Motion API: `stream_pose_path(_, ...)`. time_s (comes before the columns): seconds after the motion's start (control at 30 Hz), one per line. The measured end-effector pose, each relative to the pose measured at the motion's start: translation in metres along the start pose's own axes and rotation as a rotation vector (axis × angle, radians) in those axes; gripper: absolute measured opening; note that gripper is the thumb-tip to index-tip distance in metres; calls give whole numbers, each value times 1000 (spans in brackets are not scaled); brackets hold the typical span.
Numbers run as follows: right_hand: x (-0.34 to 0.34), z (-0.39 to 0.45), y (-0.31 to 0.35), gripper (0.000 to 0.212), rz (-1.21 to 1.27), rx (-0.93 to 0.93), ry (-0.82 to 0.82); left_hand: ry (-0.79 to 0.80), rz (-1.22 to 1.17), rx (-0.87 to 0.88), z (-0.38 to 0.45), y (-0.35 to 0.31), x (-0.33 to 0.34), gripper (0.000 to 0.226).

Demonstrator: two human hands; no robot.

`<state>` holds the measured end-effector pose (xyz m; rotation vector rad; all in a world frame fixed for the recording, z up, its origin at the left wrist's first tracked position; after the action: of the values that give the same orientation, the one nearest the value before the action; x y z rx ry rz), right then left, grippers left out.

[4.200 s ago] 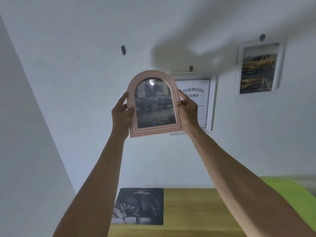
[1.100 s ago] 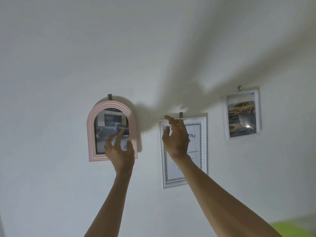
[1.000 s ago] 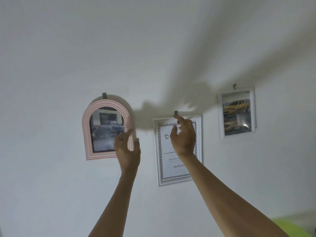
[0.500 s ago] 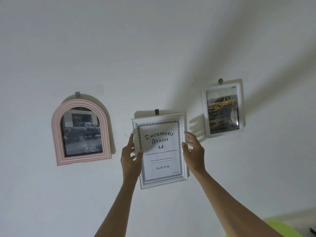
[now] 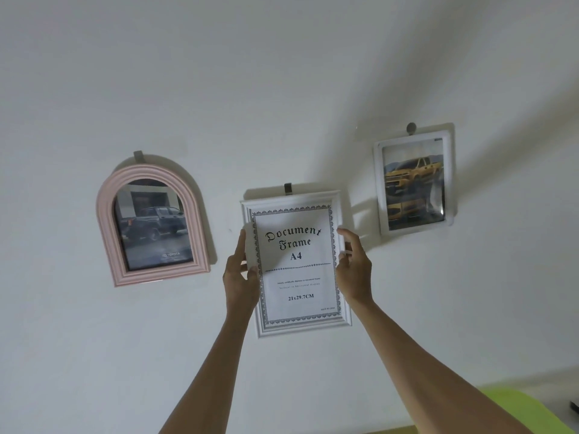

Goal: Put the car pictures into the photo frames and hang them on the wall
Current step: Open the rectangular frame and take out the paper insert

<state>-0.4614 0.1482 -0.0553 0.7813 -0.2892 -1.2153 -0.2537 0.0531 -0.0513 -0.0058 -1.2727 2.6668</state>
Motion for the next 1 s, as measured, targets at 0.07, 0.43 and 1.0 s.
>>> stream_pose_path(0.07, 0, -1, 3, 68, 21, 15, -11, 7, 5, 10, -1, -3, 0, 99)
stream_pose_path(0.43, -34, -10, 36, 68, 34, 2, -49, 11, 30, 16, -13, -44, -7, 101)
stream_pose_path(1.0, -93, -85, 38, 55, 24, 143, 59, 101, -6, -246, -116, -86, -33, 93)
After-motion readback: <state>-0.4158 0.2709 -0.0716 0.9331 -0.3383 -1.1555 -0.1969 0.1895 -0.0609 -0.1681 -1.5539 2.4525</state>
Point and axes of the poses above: each hand's wrist, its own z-axis towards the middle knuckle, its own x-axis out of the palm, y = z × x, the point moved 1 cm from there along z, towards the middle knuckle, and after that the axes turned 14 degrees about -z, right-handed, at the moved point
